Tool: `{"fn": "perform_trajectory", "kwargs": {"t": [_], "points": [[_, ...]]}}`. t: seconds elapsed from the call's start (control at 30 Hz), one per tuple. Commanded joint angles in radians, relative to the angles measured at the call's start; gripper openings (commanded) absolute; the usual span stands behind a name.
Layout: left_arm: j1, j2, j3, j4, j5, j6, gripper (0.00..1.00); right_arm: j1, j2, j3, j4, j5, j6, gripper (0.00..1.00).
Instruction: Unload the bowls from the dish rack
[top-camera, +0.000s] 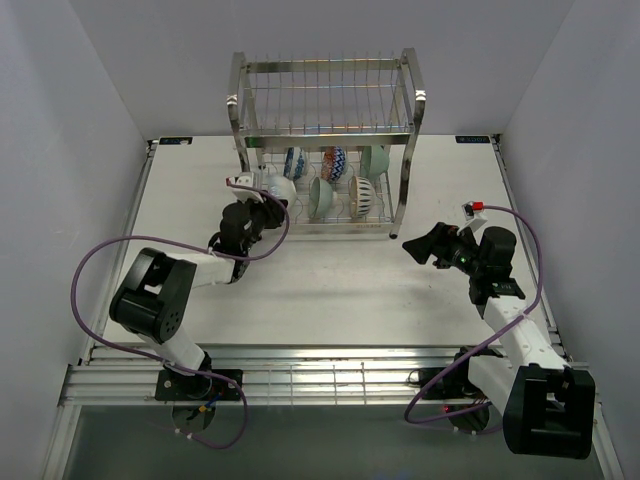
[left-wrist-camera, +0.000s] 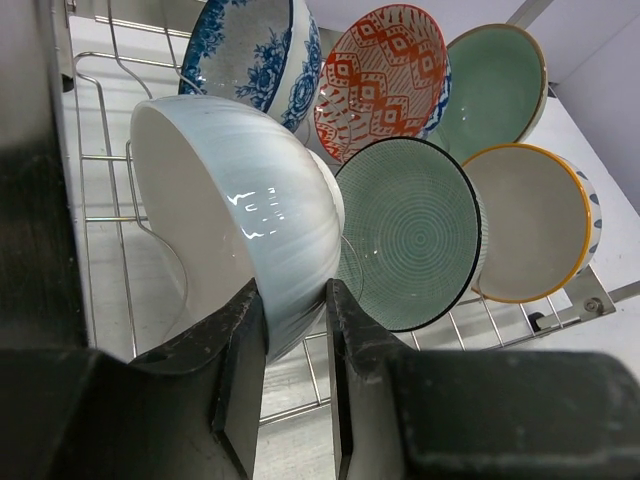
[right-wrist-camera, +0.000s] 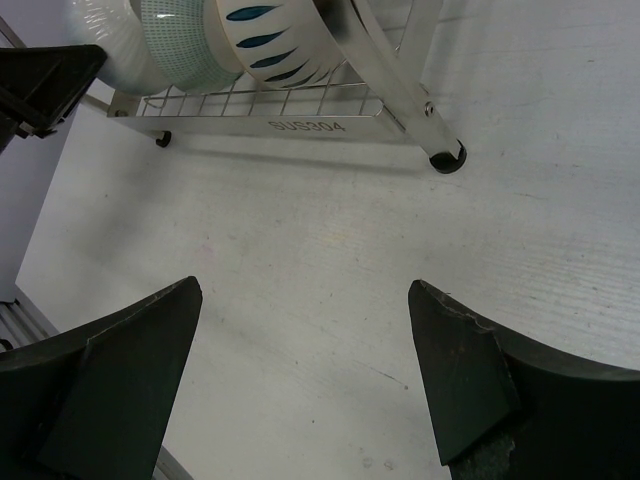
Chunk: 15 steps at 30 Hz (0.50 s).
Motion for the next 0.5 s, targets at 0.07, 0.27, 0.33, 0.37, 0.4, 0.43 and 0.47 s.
{"fn": "perform_trajectory", "kwargs": {"t": [0.07, 0.27, 0.33, 0.37, 0.4, 0.43, 0.47], "points": [[-0.014, -0.041, -0.024, 0.035, 0.105, -0.023, 0.15, -0.001, 0.010, -0.007, 0.024, -0.001, -0.013, 0.90], [-0.013, -0.044, -0.075, 0.141, 0.159, -0.033, 0.07, -0.001, 0.016, -0.006, 0.024, -0.001, -0.013, 0.90], [-0.013, -0.047, -0.095, 0.197, 0.164, -0.033, 0.03, -0.001, 0.021, -0.004, 0.021, -0.001, -0.014, 0.90], [-0.013, -0.046, -0.119, 0.225, 0.170, -0.036, 0.02, -0.001, 0.023, -0.003, 0.019, -0.002, -0.014, 0.90], [-0.011, -0.043, -0.132, 0.280, 0.174, -0.036, 0.00, -0.001, 0.024, -0.001, 0.019, -0.002, -0.014, 0.90], [-0.010, -0.040, -0.144, 0.306, 0.183, -0.039, 0.00, -0.001, 0.029, 0.000, 0.018, -0.002, -0.014, 0.90], [-0.005, -0.038, -0.156, 0.332, 0.193, -0.045, 0.00, -0.001, 0.029, 0.000, 0.016, -0.001, -0.016, 0.90]]}}
